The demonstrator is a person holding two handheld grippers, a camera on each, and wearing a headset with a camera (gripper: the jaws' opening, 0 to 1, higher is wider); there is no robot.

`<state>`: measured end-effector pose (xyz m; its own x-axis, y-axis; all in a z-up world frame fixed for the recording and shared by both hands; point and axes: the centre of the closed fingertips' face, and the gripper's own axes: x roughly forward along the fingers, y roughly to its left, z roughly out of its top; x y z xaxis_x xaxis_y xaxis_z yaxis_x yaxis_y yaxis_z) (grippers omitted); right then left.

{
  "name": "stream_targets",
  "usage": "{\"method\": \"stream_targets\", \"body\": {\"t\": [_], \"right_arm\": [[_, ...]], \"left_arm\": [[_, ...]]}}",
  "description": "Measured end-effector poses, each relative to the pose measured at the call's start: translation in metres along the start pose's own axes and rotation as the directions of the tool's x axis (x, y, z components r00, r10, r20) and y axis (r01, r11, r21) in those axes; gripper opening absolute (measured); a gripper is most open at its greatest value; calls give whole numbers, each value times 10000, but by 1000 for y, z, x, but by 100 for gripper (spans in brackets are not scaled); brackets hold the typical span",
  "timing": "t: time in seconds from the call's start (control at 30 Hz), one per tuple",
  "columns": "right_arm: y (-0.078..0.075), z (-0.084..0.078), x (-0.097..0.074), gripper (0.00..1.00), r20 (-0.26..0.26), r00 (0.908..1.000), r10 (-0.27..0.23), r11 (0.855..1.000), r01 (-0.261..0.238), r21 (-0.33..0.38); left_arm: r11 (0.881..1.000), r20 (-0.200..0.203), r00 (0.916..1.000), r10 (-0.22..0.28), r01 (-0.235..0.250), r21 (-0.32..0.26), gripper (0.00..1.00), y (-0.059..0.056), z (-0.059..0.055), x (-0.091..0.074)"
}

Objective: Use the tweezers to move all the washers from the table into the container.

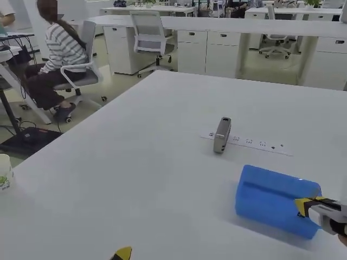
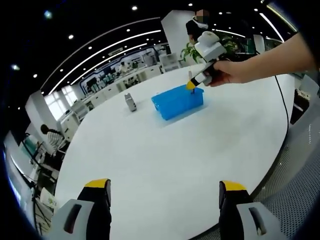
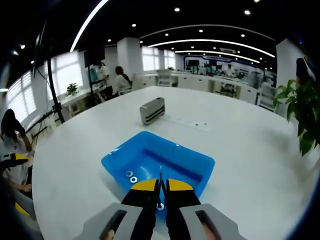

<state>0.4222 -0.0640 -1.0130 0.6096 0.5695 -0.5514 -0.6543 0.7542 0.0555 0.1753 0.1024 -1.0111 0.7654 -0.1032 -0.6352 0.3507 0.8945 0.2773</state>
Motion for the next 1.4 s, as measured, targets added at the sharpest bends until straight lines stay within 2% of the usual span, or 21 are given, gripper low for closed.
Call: {"method": "stream_targets", "body": {"t": [0.1, 0.2, 0.27, 0.3, 0.37, 0.53, 0.63, 0.73, 0.77, 0.8, 0.87, 0.9, 0.97, 1.0, 1.07, 1.17, 1.23, 1.3, 1.33, 1.37, 1.4], "right_arm": [[-2, 2, -1, 2, -30, 10000, -34, 10000, 34, -8], [-3, 11, -6, 2, 106, 9999, -114, 9998, 116, -144], [-4, 23, -13, 2, 420, 9990, -173, 9998, 177, -94], [-3, 27, -17, 2, 554, 9983, -151, 9998, 156, -84], [1, 38, -27, 2, 897, 9959, -102, 9999, 100, 25], [28, 50, -53, 2, 1428, 9878, 628, 9980, -634, 0], [48, 50, -69, 2, 1478, 9829, 1096, 9939, -1065, -287], [81, 50, -93, 2, 1554, 9706, 1838, 9824, -1760, -628], [90, 51, -99, 2, 1579, 9646, 2111, 9763, -2003, -816], [105, 49, -107, 2, 1476, 9566, 2512, 9650, -2357, -1152], [121, 47, -118, 2, 1405, 9478, 2861, 9538, -2677, -1366], [133, 46, -127, 2, 1425, 9373, 3180, 9422, -2956, -1580], [152, 42, -140, 2, 1288, 9191, 3725, 9218, -3503, -1658], [156, 41, -144, 2, 1289, 9161, 3797, 9191, -3577, -1653], [168, 37, -154, 2, 1296, 9033, 4090, 9077, -3880, -1601], [174, 33, -163, 2, 1276, 8994, 4181, 9030, -3962, -1663], [180, 31, -170, 2, 1221, 8843, 4506, 8888, -4318, -1535], [183, 33, -176, 2, 1312, 8730, 4697, 8802, -4516, -1457], [185, 34, -180, 2, 1313, 8666, 4814, 8740, -4633, -1467], [187, 35, -182, 2, 1255, 8613, 4924, 8677, -4743, -1490], [189, 37, -186, 2, 1243, 8569, 5002, 8630, -4816, -1524]], "left_arm": [[9999, 283, 9996, -40, 44, -162, 91, 1, 8, -3], [9993, 419, 9990, -144, 158, -336, 91, 3, 14, -7], [9991, 680, 9975, -212, 236, -341, 89, 6, 25, -10], [9989, 927, 9955, -203, 241, -403, 88, 8, 35, -12], [9983, 1065, 9937, -355, 402, -424, 84, 9, 46, -13], [9960, 1806, 9802, -811, 866, -227, 81, 10, 84, -17], [9905, 2167, 9676, -1292, 1361, -171, 79, 5, 104, -21], [9785, 2657, 9445, -1930, 2055, -197, 72, -4, 128, -29], [9747, 2769, 9379, -2088, 2227, -195, 70, -6, 134, -31], [9657, 2853, 9270, -2434, 2591, -182, 67, -11, 141, -35], [9608, 3007, 9171, -2616, 2771, -94, 64, -13, 150, -39], [9526, 3151, 9044, -2879, 3042, -29, 62, -18, 157, -44], [9478, 3489, 8883, -2987, 3189, -5, 60, -19, 169, -50], [9461, 3583, 8834, -3019, 3238, -13, 59, -20, 173, -52], [9383, 3674, 8730, -3207, 3459, -28, 56, -22, 180, -57], [9197, 3833, 8492, -3632, 3926, 16, 53, -28, 191, -64], [9057, 3930, 8312, -3933, 4238, 101, 50, -31, 197, -69], [8950, 4036, 8162, -4134, 4457, 153, 46, -32, 204, -75], [8817, 4083, 7998, -4400, 4709, 277, 43, -33, 208, -79], [8699, 4019, 7889, -4649, 4915, 415, 39, -35, 209, -82], [8699, 4108, 7838, -4657, 4907, 498, 37, -33, 212, -84]]}}
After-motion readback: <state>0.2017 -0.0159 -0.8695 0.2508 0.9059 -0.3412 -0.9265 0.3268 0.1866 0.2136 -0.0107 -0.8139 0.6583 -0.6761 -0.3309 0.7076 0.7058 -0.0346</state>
